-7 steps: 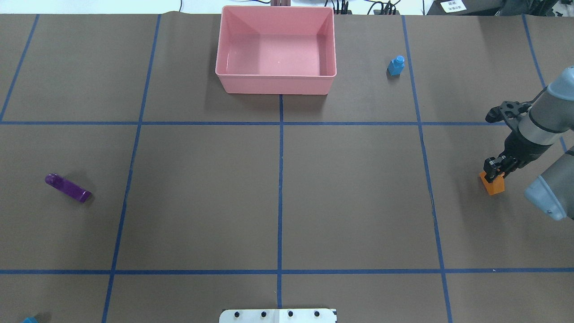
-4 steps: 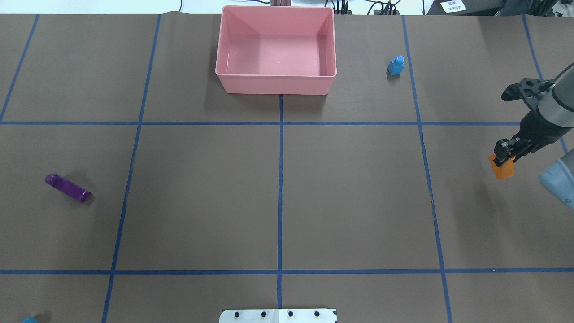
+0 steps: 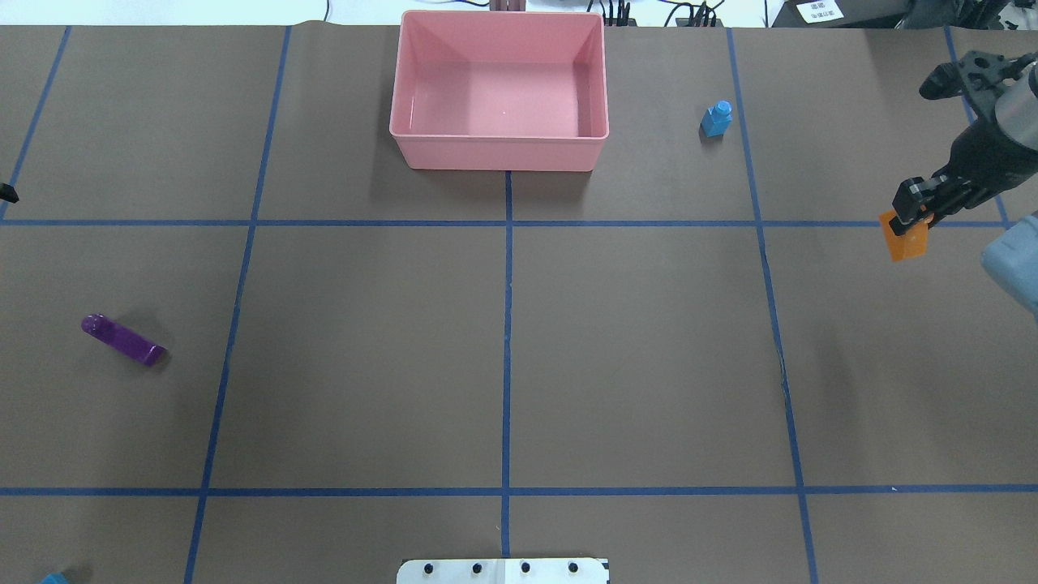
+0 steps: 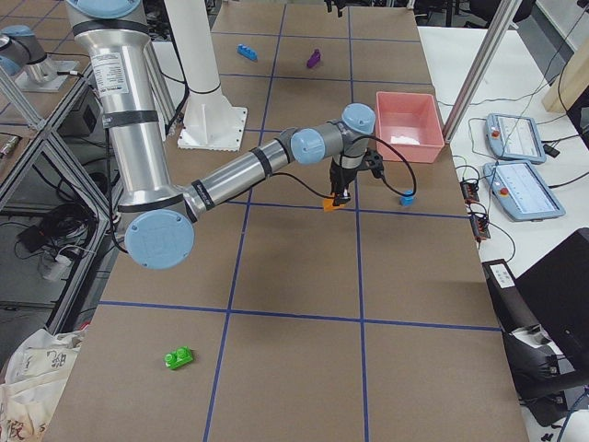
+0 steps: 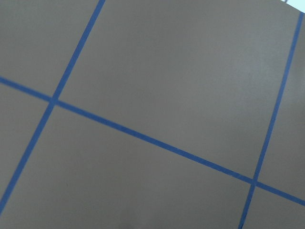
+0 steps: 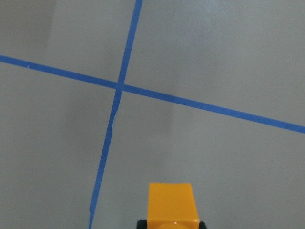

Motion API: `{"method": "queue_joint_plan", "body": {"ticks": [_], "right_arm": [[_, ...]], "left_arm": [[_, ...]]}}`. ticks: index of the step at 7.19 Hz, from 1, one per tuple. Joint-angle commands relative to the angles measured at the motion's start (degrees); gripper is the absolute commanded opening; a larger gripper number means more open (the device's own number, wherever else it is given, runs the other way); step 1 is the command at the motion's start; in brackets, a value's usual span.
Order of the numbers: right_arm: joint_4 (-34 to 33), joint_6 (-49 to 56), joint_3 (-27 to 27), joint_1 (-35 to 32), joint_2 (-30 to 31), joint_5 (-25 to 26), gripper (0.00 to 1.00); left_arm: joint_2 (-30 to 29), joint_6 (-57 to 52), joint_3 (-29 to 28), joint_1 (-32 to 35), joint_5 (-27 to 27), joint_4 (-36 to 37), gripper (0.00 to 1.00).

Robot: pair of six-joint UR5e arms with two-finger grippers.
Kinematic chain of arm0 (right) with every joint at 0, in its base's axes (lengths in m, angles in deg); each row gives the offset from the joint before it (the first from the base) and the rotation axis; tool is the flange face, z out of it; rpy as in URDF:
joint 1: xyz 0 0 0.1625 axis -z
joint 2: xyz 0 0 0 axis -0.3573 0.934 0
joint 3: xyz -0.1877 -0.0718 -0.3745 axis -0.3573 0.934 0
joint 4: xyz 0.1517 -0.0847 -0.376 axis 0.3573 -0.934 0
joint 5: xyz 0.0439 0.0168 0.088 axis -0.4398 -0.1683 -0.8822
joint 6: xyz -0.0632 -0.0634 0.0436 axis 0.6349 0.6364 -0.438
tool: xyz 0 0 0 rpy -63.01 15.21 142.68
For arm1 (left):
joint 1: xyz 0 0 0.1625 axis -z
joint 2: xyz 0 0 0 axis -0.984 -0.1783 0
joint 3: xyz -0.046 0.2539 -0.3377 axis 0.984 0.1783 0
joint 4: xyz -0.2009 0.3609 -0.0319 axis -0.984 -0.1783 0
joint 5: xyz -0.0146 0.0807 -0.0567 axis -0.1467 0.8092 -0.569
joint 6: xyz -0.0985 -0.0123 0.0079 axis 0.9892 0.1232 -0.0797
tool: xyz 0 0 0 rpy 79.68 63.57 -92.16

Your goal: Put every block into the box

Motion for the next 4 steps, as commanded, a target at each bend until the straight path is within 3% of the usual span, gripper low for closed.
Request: {"method": "queue_joint_plan", "body": {"ticks": [1,3,4], "right_arm": [[0.3,-4.7,0.1,-1.5,-5.7,0.3,0.00],[0.5,-11.6,0.3,-2.0,-11.4,0.6,0.00],[0.6,-14.8,0.6,-2.1,-13.6,0.7,0.00]], "left_arm": [[3.5,15.9,0.7,-12.0,10.2,-6.0,1.00],[3.5,21.7,-0.3,-19.3,17.4,-6.2,1.00],[3.5,22.9,-0.8,-20.3,18.1,-6.2,1.00]]}}
